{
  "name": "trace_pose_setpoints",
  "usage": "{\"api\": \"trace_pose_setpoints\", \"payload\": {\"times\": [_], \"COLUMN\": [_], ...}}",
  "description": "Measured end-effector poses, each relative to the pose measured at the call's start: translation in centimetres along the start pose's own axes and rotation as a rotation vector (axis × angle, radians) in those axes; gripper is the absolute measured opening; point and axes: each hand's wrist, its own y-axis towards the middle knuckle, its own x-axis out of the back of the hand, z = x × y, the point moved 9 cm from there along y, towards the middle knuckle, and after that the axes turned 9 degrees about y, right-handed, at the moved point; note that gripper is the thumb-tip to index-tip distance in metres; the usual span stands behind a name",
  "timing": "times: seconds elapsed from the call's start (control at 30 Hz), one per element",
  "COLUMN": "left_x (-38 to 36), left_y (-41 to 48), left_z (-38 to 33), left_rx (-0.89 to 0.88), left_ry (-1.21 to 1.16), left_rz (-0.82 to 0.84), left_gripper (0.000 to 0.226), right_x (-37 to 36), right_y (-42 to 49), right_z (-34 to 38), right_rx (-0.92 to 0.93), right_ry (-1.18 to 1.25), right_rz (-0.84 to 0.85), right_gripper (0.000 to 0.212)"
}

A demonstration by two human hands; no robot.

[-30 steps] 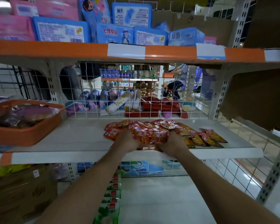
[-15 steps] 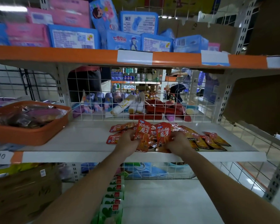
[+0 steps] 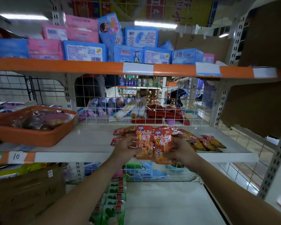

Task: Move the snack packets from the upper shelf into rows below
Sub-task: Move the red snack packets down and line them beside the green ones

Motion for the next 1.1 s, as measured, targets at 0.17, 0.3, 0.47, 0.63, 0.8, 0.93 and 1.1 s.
{"api": "trace_pose_setpoints", "payload": {"times": [0.17, 0.3, 0.47, 0.63, 0.8, 0.93, 1.1], "left_x": [-1.1, -2.4, -4.4, -6.0, -6.8, -7.5, -8.0], "left_y": [-2.5, -4.2, -6.2, -7.5, -7.1, -6.4, -4.7], "left_z": [0.7, 2.9, 6.9, 11.8, 18.1, 23.0, 28.3], "left_rx": [0.045, 0.109, 0.194, 0.206, 0.283, 0.354, 0.386], "left_ry": [-0.057, -0.079, -0.07, 0.015, 0.009, 0.032, 0.078], "left_rz": [0.095, 0.168, 0.265, 0.283, 0.25, 0.242, 0.224], "left_gripper": [0.04, 0.036, 0.04, 0.037, 0.033, 0.04, 0.042], "right_x": [0.4, 0.3, -1.4, -3.1, -4.7, -6.7, -9.1], "right_y": [-2.6, -4.4, -5.8, -6.3, -5.1, -3.2, 0.0], "right_z": [-2.2, -4.0, -7.0, -11.7, -17.0, -20.7, -24.9], "right_rx": [-0.041, -0.096, -0.193, -0.261, -0.307, -0.381, -0.409], "right_ry": [0.069, 0.045, 0.081, 0.017, -0.057, -0.026, -0.011], "right_rz": [0.013, 0.076, 0.184, 0.208, 0.189, 0.187, 0.217], "right_gripper": [0.042, 0.037, 0.043, 0.031, 0.027, 0.036, 0.037]}}
